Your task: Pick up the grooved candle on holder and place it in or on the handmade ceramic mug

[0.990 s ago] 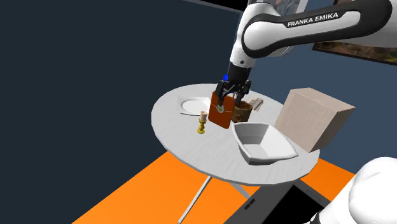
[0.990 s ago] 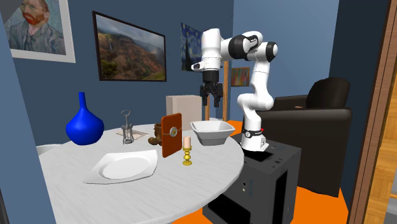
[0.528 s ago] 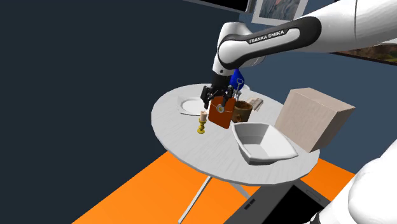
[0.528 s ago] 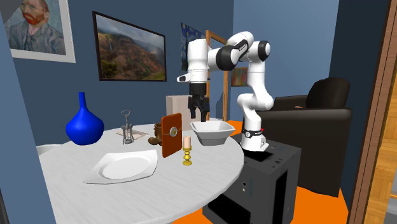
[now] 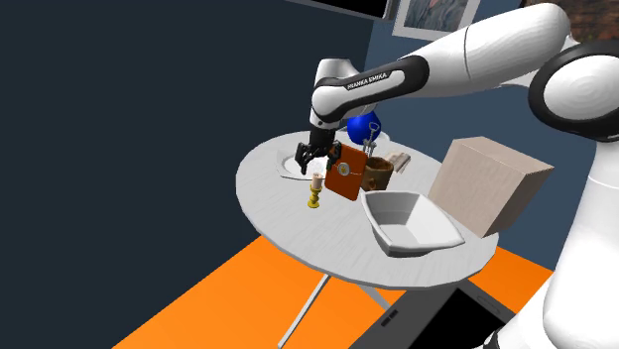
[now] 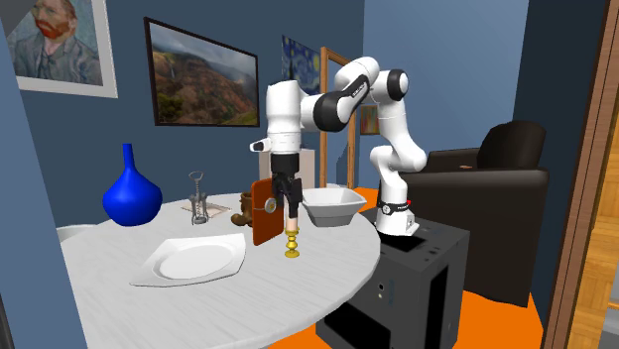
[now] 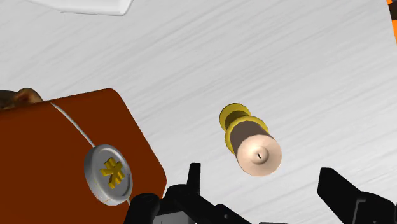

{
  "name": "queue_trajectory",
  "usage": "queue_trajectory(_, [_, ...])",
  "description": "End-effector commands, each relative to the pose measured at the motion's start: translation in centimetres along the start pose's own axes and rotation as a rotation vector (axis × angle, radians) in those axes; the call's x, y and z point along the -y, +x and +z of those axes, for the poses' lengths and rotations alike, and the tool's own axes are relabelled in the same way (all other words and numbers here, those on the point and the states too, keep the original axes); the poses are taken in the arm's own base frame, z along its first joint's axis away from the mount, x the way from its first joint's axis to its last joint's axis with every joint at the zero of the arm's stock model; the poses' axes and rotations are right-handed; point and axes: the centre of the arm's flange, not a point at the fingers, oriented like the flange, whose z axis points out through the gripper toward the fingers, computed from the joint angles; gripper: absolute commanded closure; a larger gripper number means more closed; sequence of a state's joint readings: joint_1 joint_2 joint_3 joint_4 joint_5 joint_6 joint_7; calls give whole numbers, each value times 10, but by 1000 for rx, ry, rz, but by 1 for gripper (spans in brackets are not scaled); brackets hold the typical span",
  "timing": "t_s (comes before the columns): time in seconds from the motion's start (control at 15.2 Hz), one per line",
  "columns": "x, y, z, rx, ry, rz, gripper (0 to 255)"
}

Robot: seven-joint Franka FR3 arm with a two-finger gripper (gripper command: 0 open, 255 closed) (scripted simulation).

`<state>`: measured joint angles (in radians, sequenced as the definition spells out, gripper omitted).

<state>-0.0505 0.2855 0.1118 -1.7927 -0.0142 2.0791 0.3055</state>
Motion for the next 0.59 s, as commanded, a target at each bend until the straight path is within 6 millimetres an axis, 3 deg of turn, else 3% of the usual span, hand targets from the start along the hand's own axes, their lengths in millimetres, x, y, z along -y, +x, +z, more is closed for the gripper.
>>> queue_trajectory(0.0, [-1, 3, 12, 0, -1, 1, 0])
queue_trajectory(0.33, [-1, 3, 39, 0, -1, 1, 0])
queue_trajectory(0.53, [-1, 3, 42, 0, -1, 1, 0])
